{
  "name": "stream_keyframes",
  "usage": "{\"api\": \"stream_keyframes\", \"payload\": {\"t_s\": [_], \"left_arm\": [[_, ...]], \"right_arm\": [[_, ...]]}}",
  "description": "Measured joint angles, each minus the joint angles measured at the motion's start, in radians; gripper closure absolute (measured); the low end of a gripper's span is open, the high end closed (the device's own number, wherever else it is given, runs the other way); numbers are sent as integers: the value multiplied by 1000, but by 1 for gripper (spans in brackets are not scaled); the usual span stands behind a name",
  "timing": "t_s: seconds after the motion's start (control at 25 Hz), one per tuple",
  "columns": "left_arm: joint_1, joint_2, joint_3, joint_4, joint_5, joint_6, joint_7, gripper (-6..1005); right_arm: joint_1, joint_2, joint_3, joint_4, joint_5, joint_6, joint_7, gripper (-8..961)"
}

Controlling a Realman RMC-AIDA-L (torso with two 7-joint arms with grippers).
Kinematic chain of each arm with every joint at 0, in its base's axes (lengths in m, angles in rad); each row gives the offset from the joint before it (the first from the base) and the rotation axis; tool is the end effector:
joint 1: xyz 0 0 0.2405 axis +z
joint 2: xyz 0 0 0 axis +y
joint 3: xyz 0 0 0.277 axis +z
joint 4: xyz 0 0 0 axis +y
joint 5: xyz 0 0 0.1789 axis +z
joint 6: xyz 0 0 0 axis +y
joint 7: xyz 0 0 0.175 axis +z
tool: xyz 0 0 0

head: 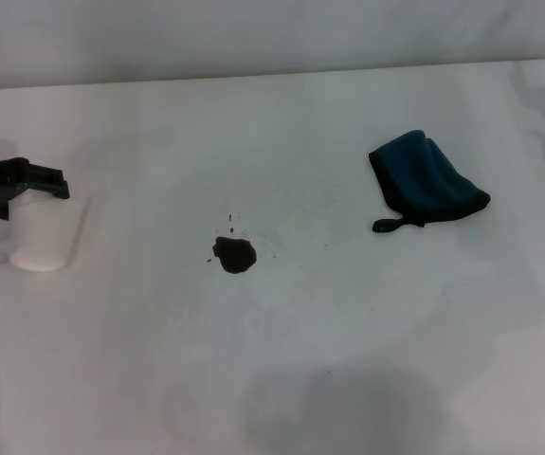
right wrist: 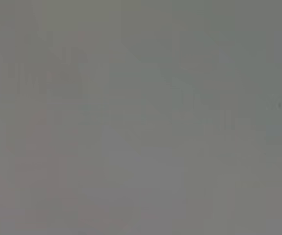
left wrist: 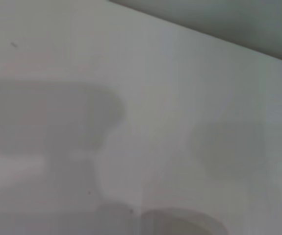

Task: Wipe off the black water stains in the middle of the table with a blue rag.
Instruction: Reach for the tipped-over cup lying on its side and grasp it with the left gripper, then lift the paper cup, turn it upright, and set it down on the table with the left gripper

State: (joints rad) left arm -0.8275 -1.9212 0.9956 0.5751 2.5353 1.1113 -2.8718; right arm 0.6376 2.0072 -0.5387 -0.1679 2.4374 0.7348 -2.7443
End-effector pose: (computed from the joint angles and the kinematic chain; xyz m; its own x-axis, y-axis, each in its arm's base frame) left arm -0.2888 0.4249 -0.0070 0.1369 0.9374 0.3202 0.9180 0.0014 -0.3966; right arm 0.3585 0.4360 0.0745 0.6484 -0.0978 -0.7550 -0.7434 0.1329 -0.6556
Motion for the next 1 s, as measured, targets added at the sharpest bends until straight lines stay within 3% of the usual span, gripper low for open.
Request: {"api": "stream_keyframes", "payload": {"t_s": [1.0], "left_arm": [[15,-10,0,1,-2,-45,14,123]], "right_arm": [[-2,2,3,-1,2,0,0,82]]}}
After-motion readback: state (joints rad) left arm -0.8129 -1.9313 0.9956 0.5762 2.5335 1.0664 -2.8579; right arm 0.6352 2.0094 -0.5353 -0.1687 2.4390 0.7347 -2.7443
